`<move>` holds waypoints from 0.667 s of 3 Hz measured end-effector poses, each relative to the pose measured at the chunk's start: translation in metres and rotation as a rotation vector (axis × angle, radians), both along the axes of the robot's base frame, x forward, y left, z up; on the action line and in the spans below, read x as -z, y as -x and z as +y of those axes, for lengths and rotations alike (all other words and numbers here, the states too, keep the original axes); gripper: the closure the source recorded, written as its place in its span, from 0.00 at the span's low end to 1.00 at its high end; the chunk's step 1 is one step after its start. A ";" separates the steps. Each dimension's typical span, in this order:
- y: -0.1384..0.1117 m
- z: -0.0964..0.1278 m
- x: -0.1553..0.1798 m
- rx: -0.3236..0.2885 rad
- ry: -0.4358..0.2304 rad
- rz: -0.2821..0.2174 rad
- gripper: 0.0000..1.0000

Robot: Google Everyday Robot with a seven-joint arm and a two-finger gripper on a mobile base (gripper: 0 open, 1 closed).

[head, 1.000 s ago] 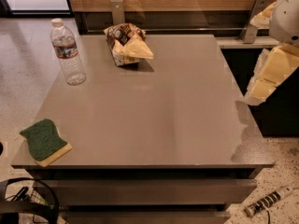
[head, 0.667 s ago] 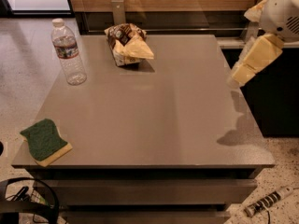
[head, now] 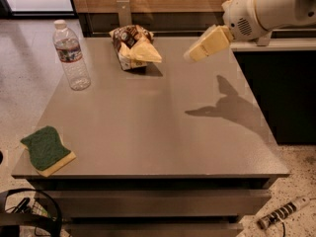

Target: Move brown chip bag near sponge

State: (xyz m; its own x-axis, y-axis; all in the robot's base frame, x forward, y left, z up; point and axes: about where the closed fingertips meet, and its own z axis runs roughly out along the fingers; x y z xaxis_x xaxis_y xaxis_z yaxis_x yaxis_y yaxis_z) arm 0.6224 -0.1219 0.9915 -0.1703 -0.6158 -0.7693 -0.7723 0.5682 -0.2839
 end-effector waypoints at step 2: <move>-0.031 0.035 -0.005 0.047 -0.010 -0.030 0.00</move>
Offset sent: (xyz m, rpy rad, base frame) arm 0.0276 0.0271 0.0030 0.0075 -0.0278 -0.0434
